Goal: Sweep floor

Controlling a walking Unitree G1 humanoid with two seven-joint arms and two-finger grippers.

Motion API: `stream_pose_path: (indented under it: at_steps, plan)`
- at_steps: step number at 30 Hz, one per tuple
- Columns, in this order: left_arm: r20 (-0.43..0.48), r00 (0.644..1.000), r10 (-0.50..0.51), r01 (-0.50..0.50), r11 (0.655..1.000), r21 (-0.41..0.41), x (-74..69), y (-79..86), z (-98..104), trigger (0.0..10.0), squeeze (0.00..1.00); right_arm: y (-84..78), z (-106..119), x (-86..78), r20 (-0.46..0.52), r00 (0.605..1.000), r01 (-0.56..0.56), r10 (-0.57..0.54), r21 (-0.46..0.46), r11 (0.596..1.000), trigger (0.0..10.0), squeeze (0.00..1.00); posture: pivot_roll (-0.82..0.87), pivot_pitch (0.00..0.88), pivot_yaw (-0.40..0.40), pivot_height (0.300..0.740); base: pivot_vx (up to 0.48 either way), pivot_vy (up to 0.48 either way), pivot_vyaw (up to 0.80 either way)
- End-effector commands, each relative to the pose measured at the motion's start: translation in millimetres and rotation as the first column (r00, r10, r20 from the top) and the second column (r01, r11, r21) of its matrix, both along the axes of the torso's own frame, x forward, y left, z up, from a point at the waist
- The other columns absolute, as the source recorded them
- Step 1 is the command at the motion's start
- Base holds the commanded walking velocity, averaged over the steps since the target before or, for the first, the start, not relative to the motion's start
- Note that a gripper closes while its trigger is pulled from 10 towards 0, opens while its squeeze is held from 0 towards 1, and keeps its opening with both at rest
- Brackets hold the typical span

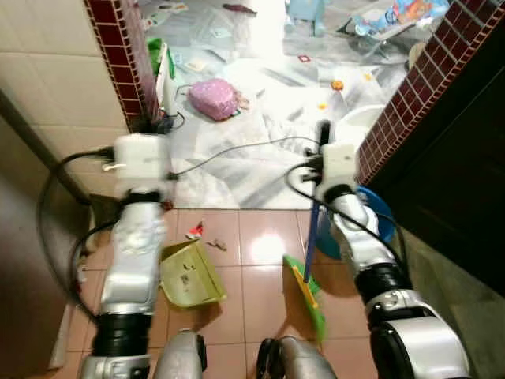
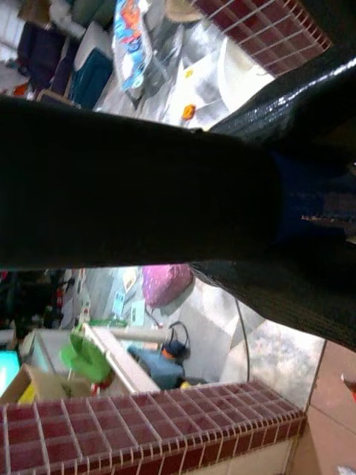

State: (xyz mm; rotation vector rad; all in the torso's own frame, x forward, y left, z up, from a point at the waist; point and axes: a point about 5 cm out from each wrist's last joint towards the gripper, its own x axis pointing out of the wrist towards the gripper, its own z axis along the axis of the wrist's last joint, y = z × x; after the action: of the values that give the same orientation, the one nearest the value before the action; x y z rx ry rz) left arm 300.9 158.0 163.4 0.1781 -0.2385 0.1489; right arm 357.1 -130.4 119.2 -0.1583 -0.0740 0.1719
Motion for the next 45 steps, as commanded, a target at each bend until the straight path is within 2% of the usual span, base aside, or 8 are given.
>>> stream_pose_path:
  at_steps: [1, 6, 10, 15, 19, 24, 30, 45]
  plan:
    - [0.025, 0.999, -0.028, 0.028, 1.000, -0.013, -1.1, -2.5, 2, 10.0, 0.00, -3.9, 8, 0.0, 0.048, 0.998, 0.029, -0.030, 0.015, 0.999, 10.0, 0.00, 0.01, 0.082, -0.050, 0.740, 0.000, 0.000, 0.00]
    - [-0.080, 0.994, 0.080, -0.087, 0.992, -0.092, -9.3, 22.8, -28, 10.0, 0.00, -6.9, -3, -6.7, 0.045, 0.993, 0.110, -0.113, 0.063, 0.992, 10.0, 0.00, 0.05, 0.000, -0.020, 0.740, 0.000, 0.000, 0.00]
    - [-0.150, 0.986, -0.079, 0.076, 0.997, -0.027, -16.2, 24.3, -42, 10.0, 0.00, -10.1, -5, -8.0, 0.047, 0.985, 0.161, -0.168, 0.127, 0.979, 10.0, 0.00, 0.08, 0.000, 0.033, 0.740, 0.000, 0.000, 0.00]
    - [-0.193, 0.968, -0.158, 0.152, 0.987, -0.044, -51.8, 25.0, -52, 10.0, 0.00, -43.8, -29, -42.7, -0.013, 0.988, 0.155, -0.155, -0.023, 0.988, 10.0, 0.00, 0.03, 0.000, 0.001, 0.740, 0.000, 0.000, 0.00]
    - [-0.223, 0.971, -0.088, 0.081, 0.996, -0.041, -74.6, 27.7, -63, 10.0, 0.00, -37.4, -29, -56.4, 0.005, 0.997, 0.082, -0.082, -0.055, 0.995, 10.0, 0.00, 0.04, 0.002, 0.011, 0.740, 0.000, 0.000, 0.00]
    - [-0.213, 0.977, 0.014, -0.035, 0.995, -0.098, -84.7, 30.6, -61, 10.0, 0.00, -29.3, -14, -52.9, 0.024, 0.991, 0.129, -0.129, 0.000, 0.992, 10.0, 0.00, 0.05, 0.000, -0.028, 0.740, 0.000, 0.000, 0.80]
    - [-0.251, 0.959, -0.133, 0.108, 0.988, -0.109, -89.8, 17.5, -66, 10.0, 0.00, -51.2, -34, -83.4, -0.064, 0.992, 0.107, -0.111, -0.059, 0.993, 10.0, 0.00, 0.04, 0.000, -0.026, 0.740, 0.000, 0.000, 0.25]
    - [-0.191, 0.976, -0.108, 0.080, 0.986, -0.149, -75.5, 18.6, -53, 10.0, 0.00, -21.8, 14, -33.6, 0.116, 0.990, 0.082, -0.080, -0.007, 0.997, 10.0, 0.00, 0.05, 0.004, -0.025, 0.740, 0.087, 0.000, 0.00]
